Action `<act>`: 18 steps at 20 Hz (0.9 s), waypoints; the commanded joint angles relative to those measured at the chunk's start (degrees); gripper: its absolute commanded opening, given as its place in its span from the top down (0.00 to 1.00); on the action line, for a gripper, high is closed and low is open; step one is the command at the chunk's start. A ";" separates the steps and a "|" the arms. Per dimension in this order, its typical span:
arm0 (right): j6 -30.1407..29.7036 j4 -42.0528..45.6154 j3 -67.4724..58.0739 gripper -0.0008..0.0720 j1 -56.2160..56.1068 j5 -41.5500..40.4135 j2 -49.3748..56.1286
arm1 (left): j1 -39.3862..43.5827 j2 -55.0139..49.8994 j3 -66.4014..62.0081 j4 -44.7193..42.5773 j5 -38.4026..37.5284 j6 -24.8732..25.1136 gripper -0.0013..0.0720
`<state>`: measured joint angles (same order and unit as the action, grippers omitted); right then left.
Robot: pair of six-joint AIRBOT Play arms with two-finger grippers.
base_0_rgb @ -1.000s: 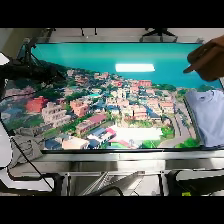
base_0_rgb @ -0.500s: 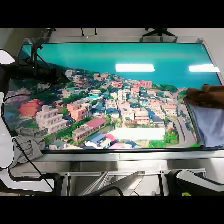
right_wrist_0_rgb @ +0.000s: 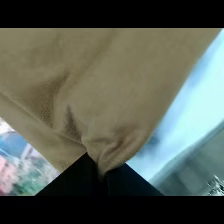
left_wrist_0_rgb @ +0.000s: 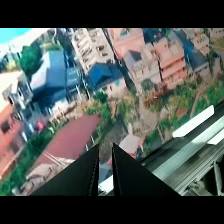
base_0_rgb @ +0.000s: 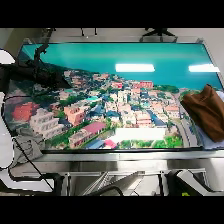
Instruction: Fold the shirts.
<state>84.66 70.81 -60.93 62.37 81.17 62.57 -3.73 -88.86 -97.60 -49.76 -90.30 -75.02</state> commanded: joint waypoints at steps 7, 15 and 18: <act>1.03 1.99 -0.63 0.04 0.33 3.21 -0.52 | -0.02 0.04 0.00 -0.04 -0.96 0.04 0.85; 8.39 -1.64 -24.92 0.04 0.31 11.87 -0.55 | -0.13 0.04 -0.04 0.00 0.92 4.57 0.85; 8.37 -7.54 -25.73 0.04 0.31 11.17 -0.46 | -1.01 0.07 -0.04 0.46 0.85 4.57 0.85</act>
<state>92.18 68.53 -83.72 62.67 92.01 62.04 -4.08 -88.84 -97.60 -49.60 -89.62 -71.24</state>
